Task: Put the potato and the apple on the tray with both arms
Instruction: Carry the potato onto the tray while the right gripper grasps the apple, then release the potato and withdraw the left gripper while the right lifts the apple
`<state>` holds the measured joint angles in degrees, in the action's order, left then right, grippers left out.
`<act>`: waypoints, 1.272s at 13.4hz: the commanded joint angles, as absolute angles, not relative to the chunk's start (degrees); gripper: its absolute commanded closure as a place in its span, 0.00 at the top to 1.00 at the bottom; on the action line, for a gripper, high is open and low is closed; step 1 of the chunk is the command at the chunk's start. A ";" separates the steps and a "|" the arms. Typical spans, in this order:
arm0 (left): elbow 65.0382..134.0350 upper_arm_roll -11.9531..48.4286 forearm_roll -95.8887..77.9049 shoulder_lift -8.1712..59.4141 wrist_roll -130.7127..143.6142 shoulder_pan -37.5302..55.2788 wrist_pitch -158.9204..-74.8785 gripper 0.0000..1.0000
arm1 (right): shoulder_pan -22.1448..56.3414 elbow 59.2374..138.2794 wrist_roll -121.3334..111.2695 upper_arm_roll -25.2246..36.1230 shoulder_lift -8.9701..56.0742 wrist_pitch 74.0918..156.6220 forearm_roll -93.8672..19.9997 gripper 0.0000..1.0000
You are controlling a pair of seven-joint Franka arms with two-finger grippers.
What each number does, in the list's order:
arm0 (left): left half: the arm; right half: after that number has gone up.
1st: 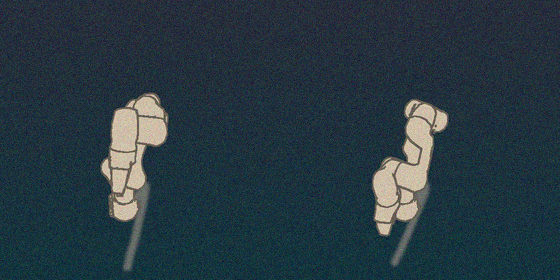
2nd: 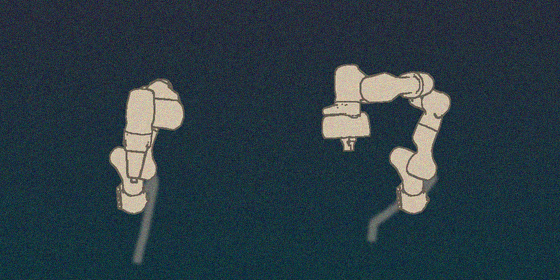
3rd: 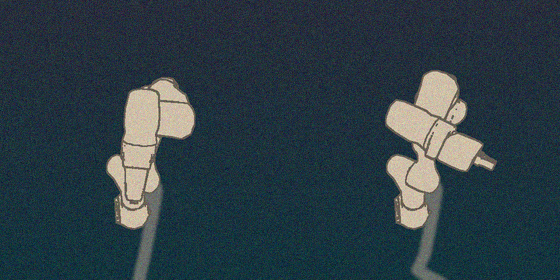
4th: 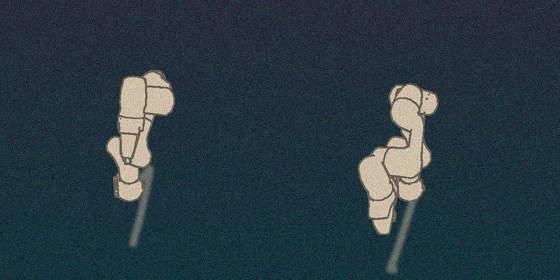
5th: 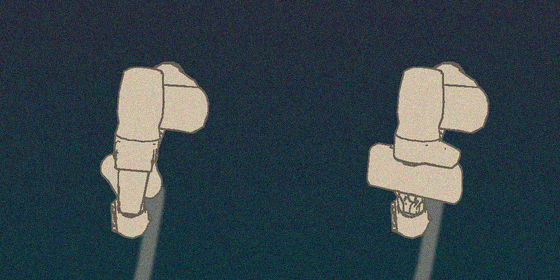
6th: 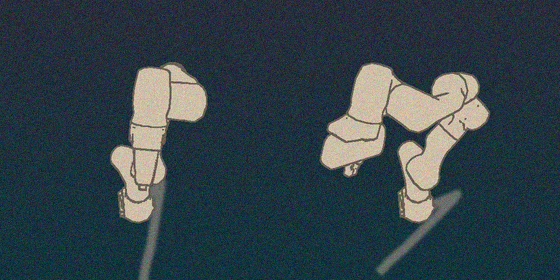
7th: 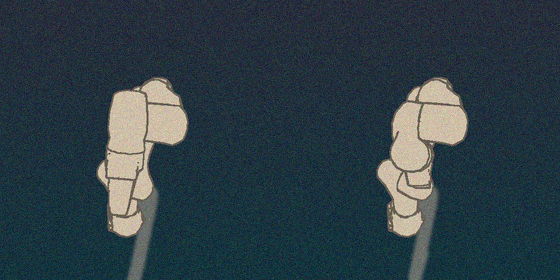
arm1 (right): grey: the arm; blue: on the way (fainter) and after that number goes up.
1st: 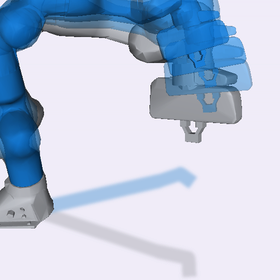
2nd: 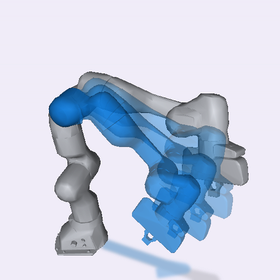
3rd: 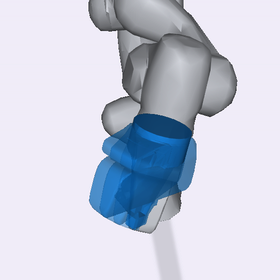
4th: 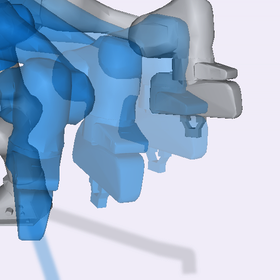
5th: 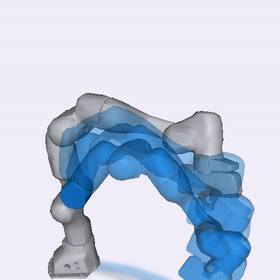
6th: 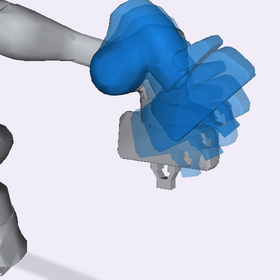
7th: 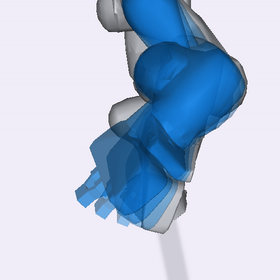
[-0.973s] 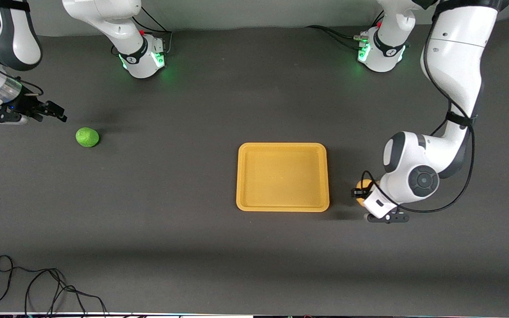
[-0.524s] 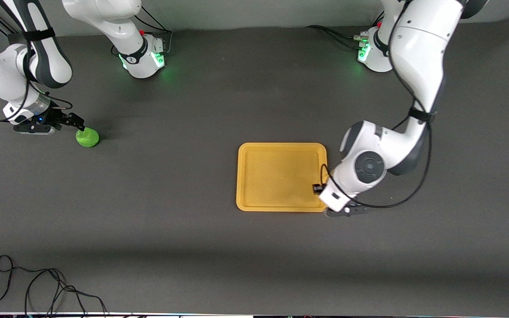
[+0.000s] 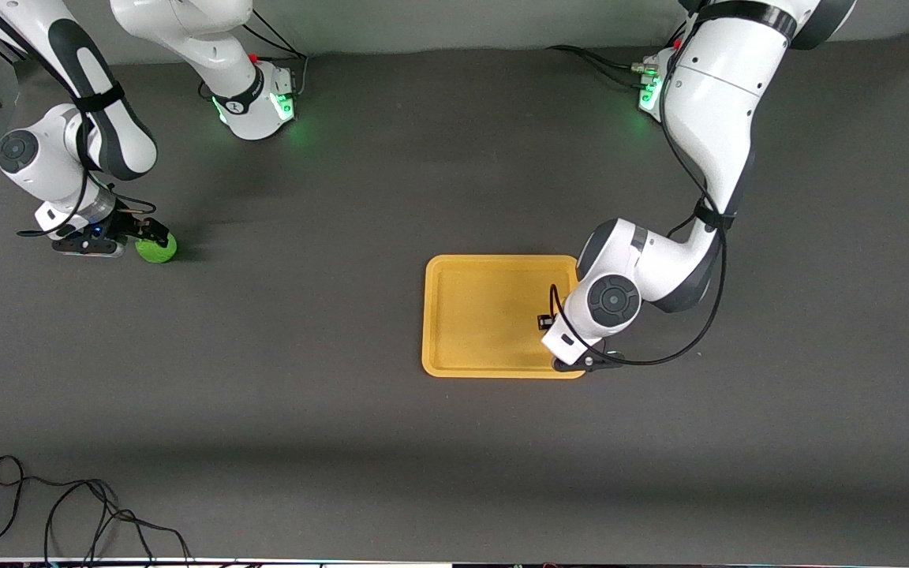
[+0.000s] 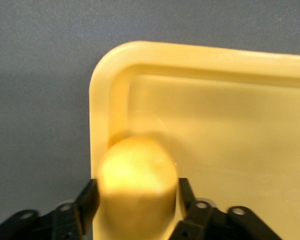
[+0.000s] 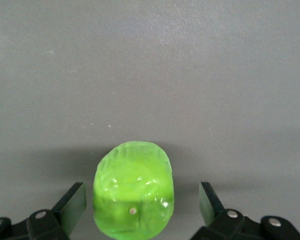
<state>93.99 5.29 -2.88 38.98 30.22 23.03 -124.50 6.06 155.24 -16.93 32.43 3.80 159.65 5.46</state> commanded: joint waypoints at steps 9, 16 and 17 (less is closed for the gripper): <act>93.17 4.31 -2.55 22.26 20.07 15.05 -110.93 1.00 | 11.68 142.68 -20.22 32.61 -1.13 139.36 0.18 0.35; 95.18 2.11 -1.32 13.20 -0.15 8.45 -104.24 1.00 | 19.50 109.37 -18.64 32.34 -2.38 104.26 0.26 0.35; 97.71 2.11 -0.36 11.10 -2.96 7.22 -105.20 1.00 | 21.60 106.38 -16.63 32.34 -1.85 102.41 0.35 0.35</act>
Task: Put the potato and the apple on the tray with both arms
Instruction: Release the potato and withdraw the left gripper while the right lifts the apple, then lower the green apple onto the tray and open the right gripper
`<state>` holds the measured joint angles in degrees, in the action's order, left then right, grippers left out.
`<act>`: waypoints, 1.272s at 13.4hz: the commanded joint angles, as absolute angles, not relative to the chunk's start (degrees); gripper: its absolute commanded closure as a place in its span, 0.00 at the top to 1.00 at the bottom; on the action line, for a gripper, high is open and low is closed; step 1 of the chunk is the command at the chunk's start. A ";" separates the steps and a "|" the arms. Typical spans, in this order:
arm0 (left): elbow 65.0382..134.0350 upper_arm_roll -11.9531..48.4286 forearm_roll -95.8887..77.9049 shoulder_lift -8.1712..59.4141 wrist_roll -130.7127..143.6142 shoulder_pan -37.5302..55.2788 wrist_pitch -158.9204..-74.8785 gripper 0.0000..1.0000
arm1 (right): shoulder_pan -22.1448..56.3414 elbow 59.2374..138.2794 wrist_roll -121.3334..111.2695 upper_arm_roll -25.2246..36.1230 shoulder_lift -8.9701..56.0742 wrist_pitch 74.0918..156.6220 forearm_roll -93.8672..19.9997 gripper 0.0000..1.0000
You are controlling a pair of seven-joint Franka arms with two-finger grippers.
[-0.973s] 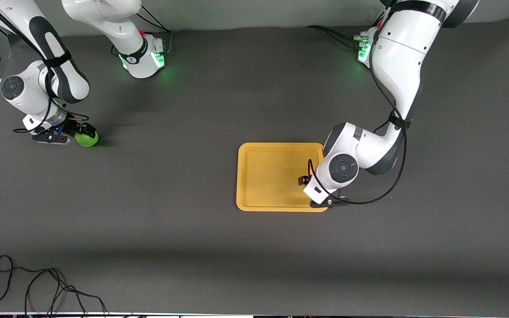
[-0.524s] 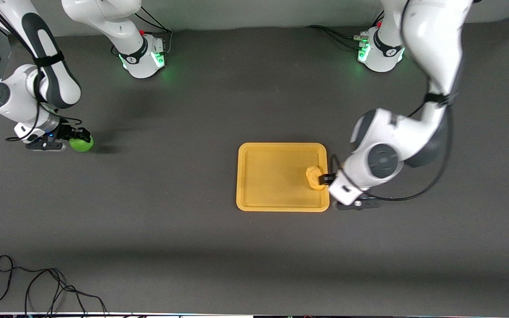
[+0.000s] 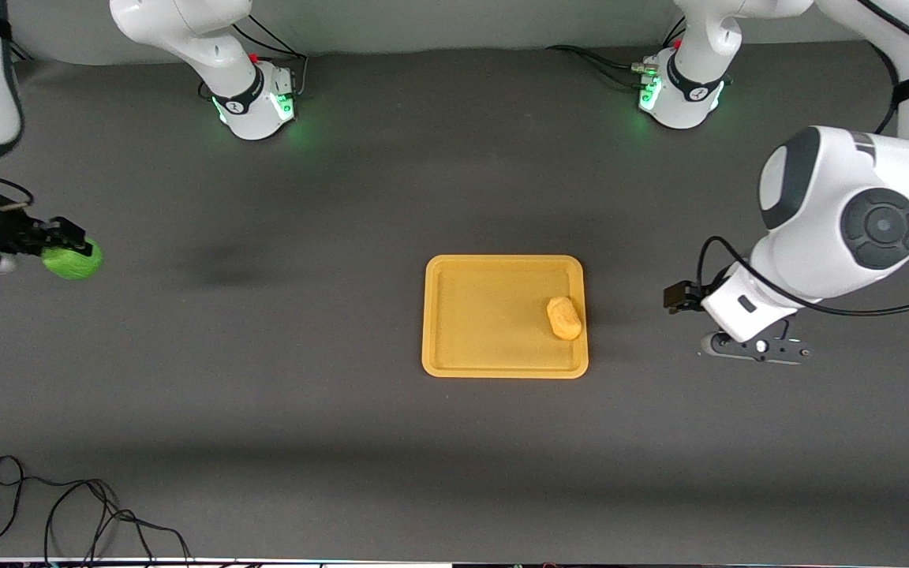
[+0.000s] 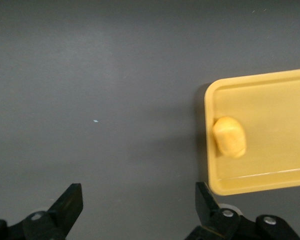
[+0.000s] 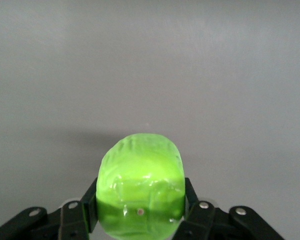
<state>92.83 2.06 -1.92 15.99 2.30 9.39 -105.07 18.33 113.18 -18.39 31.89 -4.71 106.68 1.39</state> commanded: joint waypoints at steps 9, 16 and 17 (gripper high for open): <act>108.70 1.85 3.32 3.54 -5.71 5.01 -109.68 1.00 | 43.31 75.19 14.02 31.38 21.68 95.46 -10.97 0.35; 101.81 1.67 3.43 2.81 -12.29 0.53 -104.73 1.00 | 52.38 56.01 47.22 23.06 40.67 96.93 -15.47 0.35; 100.56 1.67 3.25 2.81 -13.44 -1.04 -103.46 1.00 | 52.47 55.46 51.81 20.42 41.82 98.77 -15.29 0.35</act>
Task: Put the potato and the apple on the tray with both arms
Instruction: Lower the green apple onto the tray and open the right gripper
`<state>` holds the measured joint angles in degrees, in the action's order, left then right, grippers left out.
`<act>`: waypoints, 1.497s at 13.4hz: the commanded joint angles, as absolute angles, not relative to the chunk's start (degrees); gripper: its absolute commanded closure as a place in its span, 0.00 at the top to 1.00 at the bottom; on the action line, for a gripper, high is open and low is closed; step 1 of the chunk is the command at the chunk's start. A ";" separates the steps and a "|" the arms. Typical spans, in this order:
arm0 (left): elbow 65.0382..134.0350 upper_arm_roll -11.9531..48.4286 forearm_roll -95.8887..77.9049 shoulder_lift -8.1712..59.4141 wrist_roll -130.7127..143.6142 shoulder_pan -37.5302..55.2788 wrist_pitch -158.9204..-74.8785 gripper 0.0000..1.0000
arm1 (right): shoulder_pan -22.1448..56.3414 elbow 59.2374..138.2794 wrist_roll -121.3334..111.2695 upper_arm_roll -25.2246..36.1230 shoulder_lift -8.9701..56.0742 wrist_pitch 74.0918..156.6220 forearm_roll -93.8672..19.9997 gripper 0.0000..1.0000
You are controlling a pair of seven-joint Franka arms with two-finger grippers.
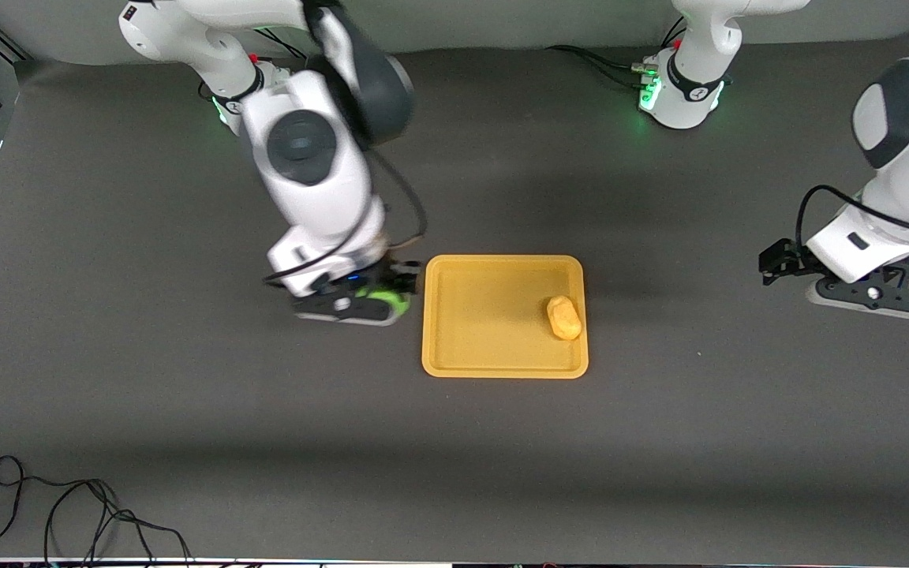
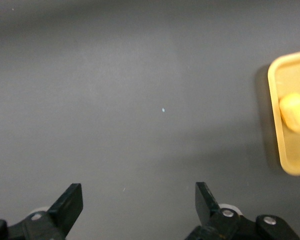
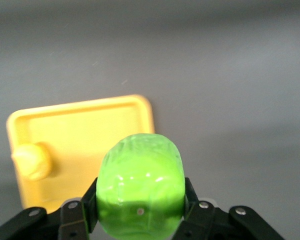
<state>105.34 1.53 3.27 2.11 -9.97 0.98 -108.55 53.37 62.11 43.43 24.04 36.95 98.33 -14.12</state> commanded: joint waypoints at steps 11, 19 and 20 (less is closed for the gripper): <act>101.51 1.76 0.97 1.05 -9.76 -1.85 -103.18 1.00 | 57.22 55.98 58.45 16.44 60.28 118.21 -12.13 0.35; 102.22 1.85 1.05 1.32 -10.02 -1.49 -104.50 1.00 | 56.69 56.25 58.45 16.35 62.67 121.46 -10.90 1.00; 101.96 1.85 1.05 1.23 -10.02 -1.49 -104.15 1.00 | 56.86 56.25 58.45 16.35 61.88 120.68 -10.72 1.00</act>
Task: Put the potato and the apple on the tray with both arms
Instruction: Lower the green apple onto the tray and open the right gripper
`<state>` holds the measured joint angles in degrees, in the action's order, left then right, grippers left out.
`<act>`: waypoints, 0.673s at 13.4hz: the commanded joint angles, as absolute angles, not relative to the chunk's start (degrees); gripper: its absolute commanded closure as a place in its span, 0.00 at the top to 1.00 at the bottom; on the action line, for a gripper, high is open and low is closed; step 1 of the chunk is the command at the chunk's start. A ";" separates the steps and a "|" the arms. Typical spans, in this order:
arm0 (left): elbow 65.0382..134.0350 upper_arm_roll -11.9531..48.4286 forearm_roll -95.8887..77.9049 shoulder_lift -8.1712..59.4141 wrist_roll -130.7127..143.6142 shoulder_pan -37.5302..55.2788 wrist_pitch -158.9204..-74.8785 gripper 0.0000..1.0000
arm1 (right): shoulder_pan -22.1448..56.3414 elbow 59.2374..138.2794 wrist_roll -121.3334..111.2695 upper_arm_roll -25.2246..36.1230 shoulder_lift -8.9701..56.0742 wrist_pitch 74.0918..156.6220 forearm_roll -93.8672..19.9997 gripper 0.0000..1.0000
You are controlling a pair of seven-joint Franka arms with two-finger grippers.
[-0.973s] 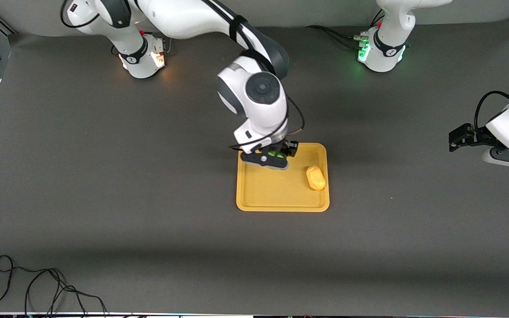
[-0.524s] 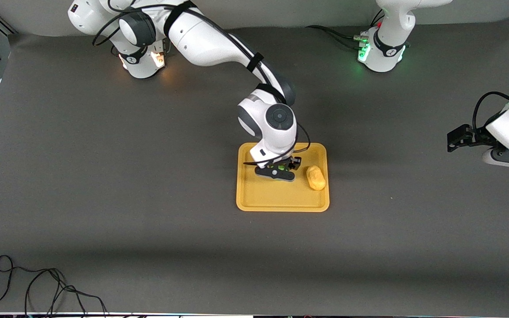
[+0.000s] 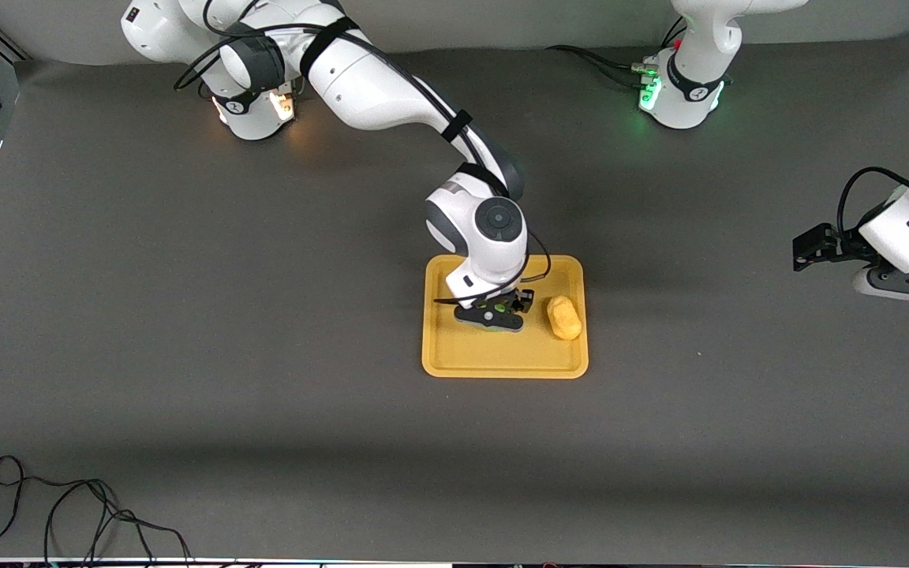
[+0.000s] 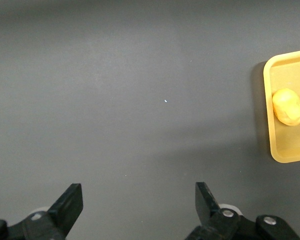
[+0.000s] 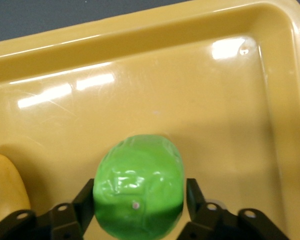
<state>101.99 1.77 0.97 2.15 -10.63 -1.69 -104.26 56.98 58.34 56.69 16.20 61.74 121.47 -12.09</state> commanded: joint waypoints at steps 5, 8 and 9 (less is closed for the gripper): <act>99.32 2.29 1.05 1.49 -9.67 -1.23 -99.58 1.00 | 55.55 56.07 57.75 17.05 48.11 104.88 -10.99 1.00; 99.23 2.20 2.63 1.06 -9.75 -1.58 -98.71 1.00 | 53.88 57.12 53.90 18.80 40.02 94.26 -10.55 1.00; 99.23 2.20 2.64 0.88 -9.67 -1.50 -98.61 1.00 | 53.70 59.30 49.87 20.55 36.86 91.26 -10.55 1.00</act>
